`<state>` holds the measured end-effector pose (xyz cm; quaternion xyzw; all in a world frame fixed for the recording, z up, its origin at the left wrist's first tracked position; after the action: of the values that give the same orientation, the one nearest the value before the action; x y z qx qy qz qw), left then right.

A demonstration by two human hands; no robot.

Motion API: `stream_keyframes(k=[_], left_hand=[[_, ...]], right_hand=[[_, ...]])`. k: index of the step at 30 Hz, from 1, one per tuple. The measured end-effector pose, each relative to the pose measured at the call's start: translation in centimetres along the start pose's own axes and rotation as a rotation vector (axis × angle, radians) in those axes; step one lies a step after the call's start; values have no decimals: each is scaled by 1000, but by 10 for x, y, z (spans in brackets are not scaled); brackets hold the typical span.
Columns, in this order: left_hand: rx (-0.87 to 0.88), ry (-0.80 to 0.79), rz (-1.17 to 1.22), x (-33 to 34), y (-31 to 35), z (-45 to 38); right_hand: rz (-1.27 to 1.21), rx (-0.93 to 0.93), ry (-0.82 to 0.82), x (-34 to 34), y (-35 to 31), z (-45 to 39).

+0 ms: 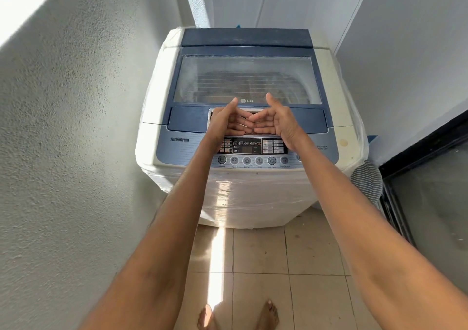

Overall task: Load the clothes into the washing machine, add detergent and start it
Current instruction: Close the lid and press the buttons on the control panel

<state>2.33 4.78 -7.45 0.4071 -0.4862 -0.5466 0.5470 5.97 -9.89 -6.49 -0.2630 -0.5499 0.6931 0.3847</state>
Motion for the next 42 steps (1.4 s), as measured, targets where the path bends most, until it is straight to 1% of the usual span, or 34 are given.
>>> stream_keyframes(k=[14,42], left_hand=[[-4,-4,14,-1,0,-1],[-16,1,15,1,2,1]], right_hand=[[7,12,-18,-1,0,0],[9,-2,0,0,0,0]])
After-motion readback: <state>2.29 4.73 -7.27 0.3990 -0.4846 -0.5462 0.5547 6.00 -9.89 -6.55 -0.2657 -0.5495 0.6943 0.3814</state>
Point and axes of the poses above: each hand's wrist, its own z-axis away from the middle knuckle, its own x-axis out of the palm, y = z × x, the point moved 4 cm from there along -z, towards the middle knuckle, and after that the axes turned 9 degrees about -y, right-handed, at the moved point
